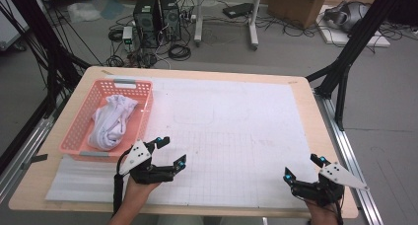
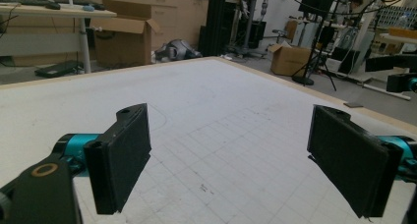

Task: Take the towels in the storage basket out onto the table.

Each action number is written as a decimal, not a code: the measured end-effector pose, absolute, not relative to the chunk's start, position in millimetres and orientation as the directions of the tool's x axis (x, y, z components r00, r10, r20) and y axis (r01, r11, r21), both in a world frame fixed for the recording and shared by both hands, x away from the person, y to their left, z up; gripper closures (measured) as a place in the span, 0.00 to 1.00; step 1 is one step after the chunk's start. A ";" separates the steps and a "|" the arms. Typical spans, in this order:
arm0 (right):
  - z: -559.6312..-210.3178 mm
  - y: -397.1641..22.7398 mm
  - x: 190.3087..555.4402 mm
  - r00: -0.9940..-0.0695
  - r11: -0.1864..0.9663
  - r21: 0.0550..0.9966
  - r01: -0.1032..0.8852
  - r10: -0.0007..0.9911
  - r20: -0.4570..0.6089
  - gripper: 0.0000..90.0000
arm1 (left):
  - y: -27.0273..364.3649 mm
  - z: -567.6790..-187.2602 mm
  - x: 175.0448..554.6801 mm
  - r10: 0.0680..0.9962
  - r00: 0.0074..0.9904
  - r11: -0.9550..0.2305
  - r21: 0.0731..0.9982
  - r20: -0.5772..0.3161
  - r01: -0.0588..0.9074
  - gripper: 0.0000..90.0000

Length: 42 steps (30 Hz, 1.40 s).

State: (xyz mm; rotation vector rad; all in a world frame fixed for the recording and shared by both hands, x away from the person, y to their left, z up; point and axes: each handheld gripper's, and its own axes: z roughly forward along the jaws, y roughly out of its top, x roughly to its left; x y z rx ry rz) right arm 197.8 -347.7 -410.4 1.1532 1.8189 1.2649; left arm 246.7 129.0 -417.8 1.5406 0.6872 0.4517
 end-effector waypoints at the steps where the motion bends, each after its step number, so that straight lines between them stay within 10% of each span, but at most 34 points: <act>1: -410.5 -347.7 197.7 -0.416 0.154 0.941 0.301 0.909 -0.016 0.00 | 129.1 -417.7 246.7 0.663 0.739 0.007 0.988 -0.119 0.153 0.19; 42: -412.7 -347.5 199.1 -0.420 0.142 0.940 0.311 0.908 0.002 0.00 | 130.5 -407.1 242.4 0.657 0.743 0.030 0.990 -0.125 0.140 0.18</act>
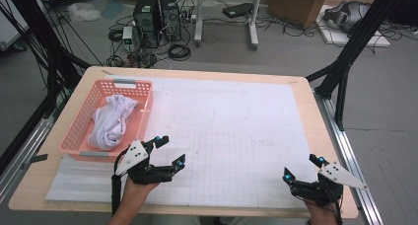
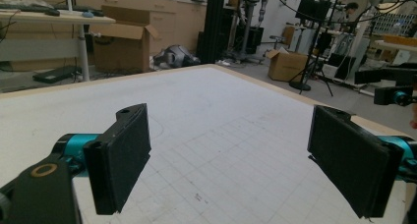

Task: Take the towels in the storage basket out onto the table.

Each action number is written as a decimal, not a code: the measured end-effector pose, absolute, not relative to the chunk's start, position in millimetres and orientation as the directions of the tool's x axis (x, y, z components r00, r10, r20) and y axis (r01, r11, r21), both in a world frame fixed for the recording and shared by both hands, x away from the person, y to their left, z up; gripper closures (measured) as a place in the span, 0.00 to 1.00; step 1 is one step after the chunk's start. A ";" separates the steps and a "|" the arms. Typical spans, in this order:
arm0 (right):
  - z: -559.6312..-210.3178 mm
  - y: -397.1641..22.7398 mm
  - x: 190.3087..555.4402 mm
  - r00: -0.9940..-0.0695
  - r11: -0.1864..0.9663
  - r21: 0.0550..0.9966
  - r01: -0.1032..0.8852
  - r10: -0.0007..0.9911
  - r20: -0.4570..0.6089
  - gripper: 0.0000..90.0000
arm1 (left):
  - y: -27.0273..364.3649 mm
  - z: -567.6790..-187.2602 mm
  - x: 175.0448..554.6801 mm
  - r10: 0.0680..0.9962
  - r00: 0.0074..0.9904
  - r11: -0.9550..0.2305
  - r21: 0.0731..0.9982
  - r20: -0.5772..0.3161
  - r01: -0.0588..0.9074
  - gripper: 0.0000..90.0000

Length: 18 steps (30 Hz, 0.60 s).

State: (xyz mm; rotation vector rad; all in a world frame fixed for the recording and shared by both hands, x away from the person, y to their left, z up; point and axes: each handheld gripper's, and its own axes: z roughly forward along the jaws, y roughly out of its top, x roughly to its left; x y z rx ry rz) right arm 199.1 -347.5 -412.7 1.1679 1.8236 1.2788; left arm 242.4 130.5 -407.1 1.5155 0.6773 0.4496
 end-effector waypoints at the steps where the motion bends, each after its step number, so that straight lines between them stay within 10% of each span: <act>1: -412.5 -347.5 199.0 -0.419 0.139 0.939 0.313 0.908 0.005 0.00 | 131.4 -402.0 242.2 0.652 0.748 0.025 0.990 -0.121 0.138 0.19; 18: -409.9 -348.5 198.7 -0.419 0.143 0.941 0.307 0.908 -0.001 0.00 | 156.4 -359.5 258.6 0.688 0.711 0.075 0.989 -0.146 0.130 0.19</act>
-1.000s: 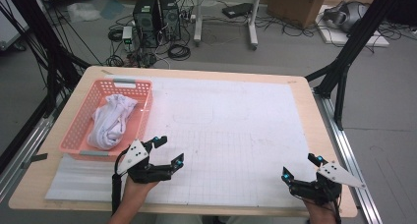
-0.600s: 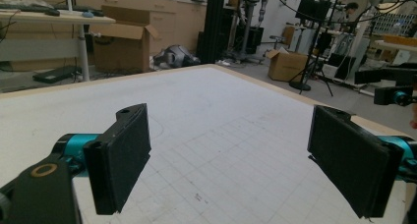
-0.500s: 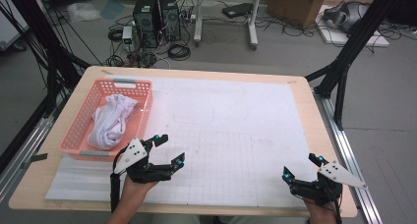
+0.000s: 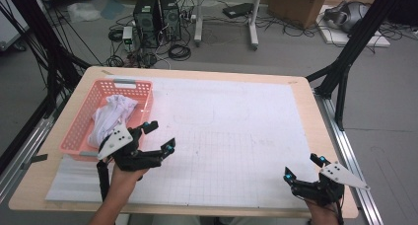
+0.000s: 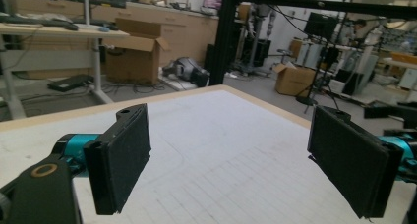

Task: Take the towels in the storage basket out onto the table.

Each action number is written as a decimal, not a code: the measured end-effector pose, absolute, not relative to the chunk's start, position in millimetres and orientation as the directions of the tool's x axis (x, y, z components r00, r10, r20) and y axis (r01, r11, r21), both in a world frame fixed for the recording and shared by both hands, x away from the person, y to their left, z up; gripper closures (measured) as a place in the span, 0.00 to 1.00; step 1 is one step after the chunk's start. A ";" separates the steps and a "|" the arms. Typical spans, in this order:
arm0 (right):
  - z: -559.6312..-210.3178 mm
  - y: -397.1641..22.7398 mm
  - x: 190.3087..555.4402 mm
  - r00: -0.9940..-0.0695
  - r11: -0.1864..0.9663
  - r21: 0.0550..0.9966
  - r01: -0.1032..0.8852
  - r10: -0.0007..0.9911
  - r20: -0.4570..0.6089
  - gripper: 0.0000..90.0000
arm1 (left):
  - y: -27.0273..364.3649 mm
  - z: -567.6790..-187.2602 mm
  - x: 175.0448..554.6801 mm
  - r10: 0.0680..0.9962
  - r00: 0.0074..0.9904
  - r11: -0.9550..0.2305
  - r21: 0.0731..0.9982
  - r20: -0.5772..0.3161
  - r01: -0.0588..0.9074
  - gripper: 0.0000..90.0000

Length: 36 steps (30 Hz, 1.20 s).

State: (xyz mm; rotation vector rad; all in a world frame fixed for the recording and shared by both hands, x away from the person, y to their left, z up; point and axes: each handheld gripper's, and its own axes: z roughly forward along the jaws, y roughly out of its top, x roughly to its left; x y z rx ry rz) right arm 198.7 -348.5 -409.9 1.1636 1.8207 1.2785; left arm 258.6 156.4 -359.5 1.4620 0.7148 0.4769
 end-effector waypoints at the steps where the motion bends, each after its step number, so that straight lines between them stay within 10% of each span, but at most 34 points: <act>1: -410.4 -348.8 199.4 -0.420 0.142 0.941 0.306 0.907 0.000 0.00 | 159.6 -356.3 262.0 0.692 0.705 0.080 0.988 -0.152 0.135 0.19; 36: -414.0 -343.5 203.3 -0.437 0.153 0.932 0.328 0.899 0.006 0.00 | 284.1 -349.7 347.5 0.903 0.417 -0.058 0.932 -0.103 0.357 0.18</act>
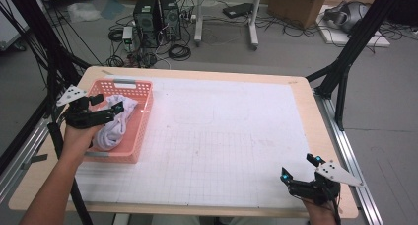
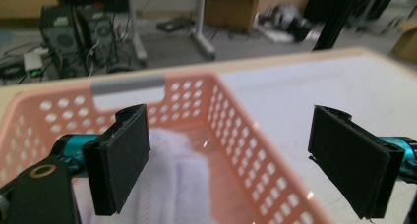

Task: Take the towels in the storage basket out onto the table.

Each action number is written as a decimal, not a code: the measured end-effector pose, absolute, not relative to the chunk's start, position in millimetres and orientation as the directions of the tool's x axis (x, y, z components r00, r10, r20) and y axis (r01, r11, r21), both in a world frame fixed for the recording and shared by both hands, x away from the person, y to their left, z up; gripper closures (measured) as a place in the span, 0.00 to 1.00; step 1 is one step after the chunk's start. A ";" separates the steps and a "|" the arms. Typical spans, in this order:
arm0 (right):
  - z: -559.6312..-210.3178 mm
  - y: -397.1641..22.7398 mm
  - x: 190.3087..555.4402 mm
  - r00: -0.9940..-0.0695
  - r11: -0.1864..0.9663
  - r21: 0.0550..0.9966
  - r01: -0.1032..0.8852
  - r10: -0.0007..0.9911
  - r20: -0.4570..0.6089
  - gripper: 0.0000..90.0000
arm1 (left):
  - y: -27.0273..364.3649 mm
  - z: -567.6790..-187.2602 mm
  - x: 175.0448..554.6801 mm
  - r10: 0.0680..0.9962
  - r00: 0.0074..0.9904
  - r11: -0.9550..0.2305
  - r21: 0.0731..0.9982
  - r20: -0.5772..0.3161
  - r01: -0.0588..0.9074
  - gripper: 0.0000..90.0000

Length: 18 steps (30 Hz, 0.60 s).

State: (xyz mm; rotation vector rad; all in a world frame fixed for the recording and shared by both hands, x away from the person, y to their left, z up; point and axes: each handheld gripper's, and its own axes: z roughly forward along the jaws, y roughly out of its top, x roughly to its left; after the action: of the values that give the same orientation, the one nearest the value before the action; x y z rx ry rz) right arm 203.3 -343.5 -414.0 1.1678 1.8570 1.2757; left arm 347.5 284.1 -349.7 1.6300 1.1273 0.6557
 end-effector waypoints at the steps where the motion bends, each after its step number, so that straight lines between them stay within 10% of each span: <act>1: -414.1 -343.7 203.4 -0.438 0.153 0.932 0.329 0.899 0.008 0.00 | 285.1 -351.9 349.9 0.906 0.411 -0.071 0.924 -0.097 0.375 0.18; 18: -414.8 -342.6 203.4 -0.448 0.158 0.929 0.335 0.894 0.010 0.00 | 284.6 -392.1 388.2 0.960 0.278 -0.174 0.687 -0.042 0.705 0.22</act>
State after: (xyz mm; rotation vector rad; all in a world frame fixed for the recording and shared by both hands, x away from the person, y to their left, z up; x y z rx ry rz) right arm 203.4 -342.6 -414.8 1.1658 1.8735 1.2779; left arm 388.2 284.6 -392.1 1.9509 1.4922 0.5473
